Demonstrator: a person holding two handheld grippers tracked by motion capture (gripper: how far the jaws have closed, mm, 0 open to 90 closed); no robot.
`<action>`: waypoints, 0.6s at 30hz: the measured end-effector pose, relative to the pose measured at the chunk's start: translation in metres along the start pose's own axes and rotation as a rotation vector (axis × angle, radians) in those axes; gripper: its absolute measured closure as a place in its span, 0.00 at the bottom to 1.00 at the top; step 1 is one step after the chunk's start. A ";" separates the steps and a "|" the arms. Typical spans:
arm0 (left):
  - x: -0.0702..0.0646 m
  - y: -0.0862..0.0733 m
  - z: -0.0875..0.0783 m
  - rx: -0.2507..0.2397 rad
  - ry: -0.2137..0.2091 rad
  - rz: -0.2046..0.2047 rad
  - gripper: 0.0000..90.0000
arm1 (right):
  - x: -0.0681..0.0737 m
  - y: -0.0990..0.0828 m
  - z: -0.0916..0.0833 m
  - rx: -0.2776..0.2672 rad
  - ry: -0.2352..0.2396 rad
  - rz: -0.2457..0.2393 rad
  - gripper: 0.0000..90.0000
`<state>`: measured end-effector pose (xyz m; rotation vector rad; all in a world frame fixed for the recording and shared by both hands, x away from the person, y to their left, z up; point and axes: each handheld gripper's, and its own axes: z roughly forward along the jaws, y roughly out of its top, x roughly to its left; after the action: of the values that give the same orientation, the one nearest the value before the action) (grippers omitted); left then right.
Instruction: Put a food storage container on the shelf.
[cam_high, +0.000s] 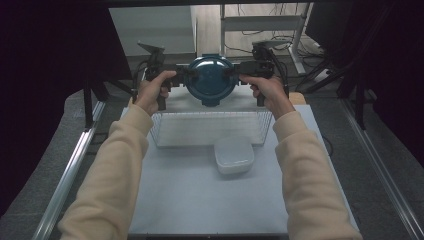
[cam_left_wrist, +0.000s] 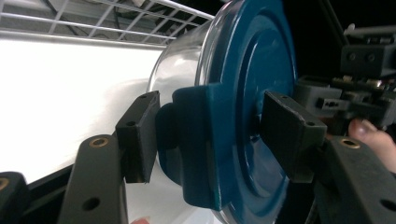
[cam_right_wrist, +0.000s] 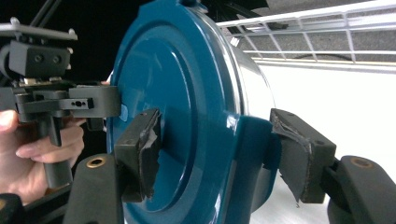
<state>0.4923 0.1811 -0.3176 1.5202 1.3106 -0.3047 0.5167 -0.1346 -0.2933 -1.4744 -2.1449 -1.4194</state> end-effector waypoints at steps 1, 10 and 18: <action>0.004 0.001 0.002 0.002 -0.007 -0.021 0.44 | -0.001 0.000 0.001 0.004 -0.001 0.006 0.39; 0.017 0.004 0.013 -0.007 -0.015 -0.094 0.43 | -0.018 0.002 0.013 0.026 0.007 0.157 0.36; 0.015 -0.001 0.012 -0.044 -0.002 -0.054 0.42 | -0.012 -0.003 0.013 0.022 -0.016 0.110 0.29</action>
<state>0.5017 0.1798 -0.3338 1.4494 1.3499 -0.3099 0.5248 -0.1320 -0.3086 -1.5748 -2.0471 -1.3466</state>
